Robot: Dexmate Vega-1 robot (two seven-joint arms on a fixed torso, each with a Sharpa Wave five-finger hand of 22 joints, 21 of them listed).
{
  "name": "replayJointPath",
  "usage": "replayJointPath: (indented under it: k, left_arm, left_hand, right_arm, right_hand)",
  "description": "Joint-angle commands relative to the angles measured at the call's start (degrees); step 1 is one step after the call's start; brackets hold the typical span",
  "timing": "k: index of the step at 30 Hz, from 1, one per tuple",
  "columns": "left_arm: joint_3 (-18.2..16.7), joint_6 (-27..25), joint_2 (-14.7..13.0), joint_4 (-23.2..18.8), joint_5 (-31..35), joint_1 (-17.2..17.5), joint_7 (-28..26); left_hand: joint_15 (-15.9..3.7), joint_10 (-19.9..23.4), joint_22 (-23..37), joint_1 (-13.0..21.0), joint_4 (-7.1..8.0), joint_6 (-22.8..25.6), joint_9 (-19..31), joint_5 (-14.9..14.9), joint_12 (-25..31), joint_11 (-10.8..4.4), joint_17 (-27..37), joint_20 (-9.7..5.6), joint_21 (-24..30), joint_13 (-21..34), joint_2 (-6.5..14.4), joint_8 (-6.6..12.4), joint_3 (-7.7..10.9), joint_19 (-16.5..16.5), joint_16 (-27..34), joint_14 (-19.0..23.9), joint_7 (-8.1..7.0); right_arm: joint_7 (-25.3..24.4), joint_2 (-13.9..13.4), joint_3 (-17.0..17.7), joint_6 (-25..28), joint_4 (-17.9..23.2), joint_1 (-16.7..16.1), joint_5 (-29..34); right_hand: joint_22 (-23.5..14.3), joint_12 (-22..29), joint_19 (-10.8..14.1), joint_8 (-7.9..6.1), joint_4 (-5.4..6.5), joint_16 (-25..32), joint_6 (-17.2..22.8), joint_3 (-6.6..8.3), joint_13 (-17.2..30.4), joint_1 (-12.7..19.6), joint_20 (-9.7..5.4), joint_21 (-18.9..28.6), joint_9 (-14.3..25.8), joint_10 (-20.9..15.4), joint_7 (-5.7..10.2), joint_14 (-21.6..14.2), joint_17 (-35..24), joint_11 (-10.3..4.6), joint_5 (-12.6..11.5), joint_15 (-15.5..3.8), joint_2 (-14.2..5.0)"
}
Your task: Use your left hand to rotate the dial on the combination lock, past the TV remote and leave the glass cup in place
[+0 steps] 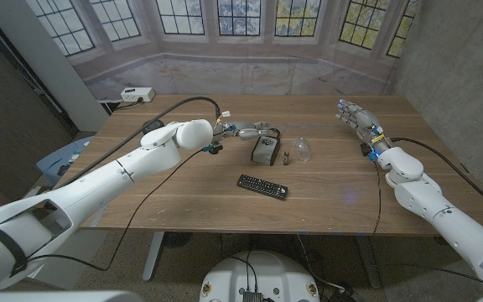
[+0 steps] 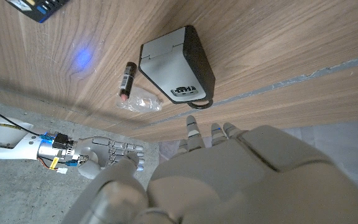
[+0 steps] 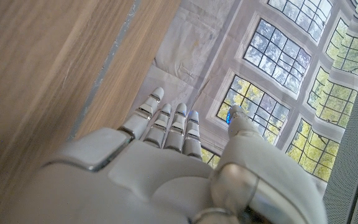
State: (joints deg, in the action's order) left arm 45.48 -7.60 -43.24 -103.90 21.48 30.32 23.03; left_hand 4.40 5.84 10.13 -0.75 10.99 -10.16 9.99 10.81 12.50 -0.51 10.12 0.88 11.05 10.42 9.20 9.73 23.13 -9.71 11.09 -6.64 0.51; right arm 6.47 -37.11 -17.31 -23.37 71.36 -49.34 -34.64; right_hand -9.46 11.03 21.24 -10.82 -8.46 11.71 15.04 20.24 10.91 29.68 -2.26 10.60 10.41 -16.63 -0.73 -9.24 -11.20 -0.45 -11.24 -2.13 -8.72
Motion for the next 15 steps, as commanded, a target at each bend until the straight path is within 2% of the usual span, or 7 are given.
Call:
replayJointPath:
  k: [1,7,12,13,15]
  left_arm:
    - [0.8,-1.0,0.7,-0.6,2.4,0.1,0.4]
    - [1.5,-1.5,1.4,-0.3,3.5,-0.3,0.8]
    - [1.5,-1.3,1.7,-0.2,3.7,-0.2,0.5]
    - [1.6,-1.4,1.8,-0.1,3.8,-0.2,0.6]
    - [1.7,-1.3,1.8,0.0,4.0,-0.4,0.7]
  left_hand:
    - [-0.02,0.7,0.2,0.0,0.1,-0.2,0.2,0.4,0.1,0.03,0.2,-0.46,0.0,0.1,0.5,0.15,-0.21,-1.4,0.0,0.0,0.45]
    - [-0.05,1.3,0.2,0.1,0.09,-0.7,0.2,0.4,0.2,0.23,0.2,-0.54,-0.1,0.1,0.5,0.16,-0.32,-2.0,-0.1,0.0,0.28]
    - [0.0,2.6,0.1,0.1,0.05,-0.9,0.2,0.4,0.4,1.03,0.1,-0.78,-0.2,0.0,0.5,0.38,-0.49,-2.6,-0.1,0.1,1.29]
    - [0.04,2.8,0.1,0.1,0.04,-0.8,0.2,0.4,0.5,1.02,0.1,-0.78,-0.3,0.0,0.5,0.43,-0.52,-2.8,-0.2,0.1,1.36]
    - [-0.02,3.2,0.1,0.1,0.03,-0.7,0.2,0.4,0.5,1.03,0.1,-0.89,-0.3,0.0,0.5,0.52,-0.56,-2.9,-0.1,0.3,1.59]
  right_arm:
    - [0.5,0.2,0.2,-1.3,-1.1,-0.5,-0.5]
    - [0.6,-0.1,0.5,-1.7,-1.2,-1.0,-0.7]
    - [0.6,0.0,0.6,-1.9,-1.4,-1.2,-0.9]
    - [0.6,0.0,0.6,-2.0,-1.4,-1.3,-0.9]
    - [0.7,0.0,0.6,-2.0,-1.6,-1.3,-0.9]
  right_hand:
    - [-0.2,0.1,0.5,-0.15,-0.24,0.2,0.2,0.13,0.1,0.9,-0.89,0.3,0.0,-0.2,-0.11,0.0,-0.2,0.28,-0.3,-0.94,-0.07]
    - [-0.2,0.1,0.5,-0.16,-0.26,0.2,0.2,0.14,0.1,1.0,-0.89,0.3,0.0,-0.3,-0.13,0.0,-0.2,0.24,-0.3,-0.96,-0.07]
    - [-0.2,0.1,0.6,-0.15,-0.27,0.2,0.2,0.14,0.1,1.0,-0.92,0.3,0.0,-0.2,-0.08,0.1,-0.2,0.16,-0.3,-0.92,-0.07]
    - [-0.2,0.1,0.5,-0.15,-0.26,0.2,0.2,0.13,0.1,1.0,-0.9,0.3,0.0,-0.3,-0.06,0.0,-0.2,0.56,-0.3,-0.9,-0.06]
    - [-0.2,0.1,0.6,-0.15,-0.26,0.2,0.2,0.13,0.1,1.1,-0.89,0.3,0.0,-0.3,-0.11,0.0,-0.2,0.15,-0.3,-0.91,-0.07]
